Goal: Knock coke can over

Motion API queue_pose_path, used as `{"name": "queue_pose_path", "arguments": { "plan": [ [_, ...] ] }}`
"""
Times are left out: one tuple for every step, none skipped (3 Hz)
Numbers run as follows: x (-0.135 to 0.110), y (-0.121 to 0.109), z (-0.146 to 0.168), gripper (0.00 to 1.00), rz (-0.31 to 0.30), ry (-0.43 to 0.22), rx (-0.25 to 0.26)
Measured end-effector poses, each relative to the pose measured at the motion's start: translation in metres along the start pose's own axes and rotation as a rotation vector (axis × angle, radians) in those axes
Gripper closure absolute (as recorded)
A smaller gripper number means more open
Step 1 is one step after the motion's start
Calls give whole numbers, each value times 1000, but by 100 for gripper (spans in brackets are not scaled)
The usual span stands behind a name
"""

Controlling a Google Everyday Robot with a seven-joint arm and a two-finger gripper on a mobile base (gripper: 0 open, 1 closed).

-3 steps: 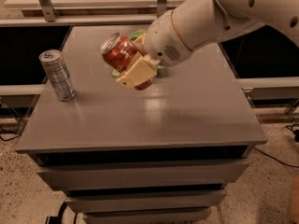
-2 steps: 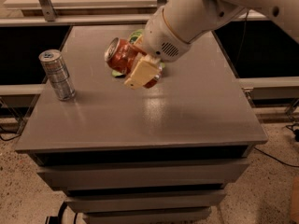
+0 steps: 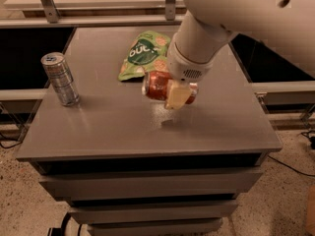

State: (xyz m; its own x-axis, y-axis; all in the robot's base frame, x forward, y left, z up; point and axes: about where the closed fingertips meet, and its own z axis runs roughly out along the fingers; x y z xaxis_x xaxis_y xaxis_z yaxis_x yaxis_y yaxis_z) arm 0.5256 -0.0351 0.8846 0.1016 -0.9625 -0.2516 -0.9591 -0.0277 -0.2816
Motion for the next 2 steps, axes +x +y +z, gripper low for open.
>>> {"name": "queue_pose_path", "arguments": {
  "plan": [
    [50, -1, 8, 65, -61, 195, 25],
    [92, -7, 2, 42, -125, 350, 40]
  ]
}}
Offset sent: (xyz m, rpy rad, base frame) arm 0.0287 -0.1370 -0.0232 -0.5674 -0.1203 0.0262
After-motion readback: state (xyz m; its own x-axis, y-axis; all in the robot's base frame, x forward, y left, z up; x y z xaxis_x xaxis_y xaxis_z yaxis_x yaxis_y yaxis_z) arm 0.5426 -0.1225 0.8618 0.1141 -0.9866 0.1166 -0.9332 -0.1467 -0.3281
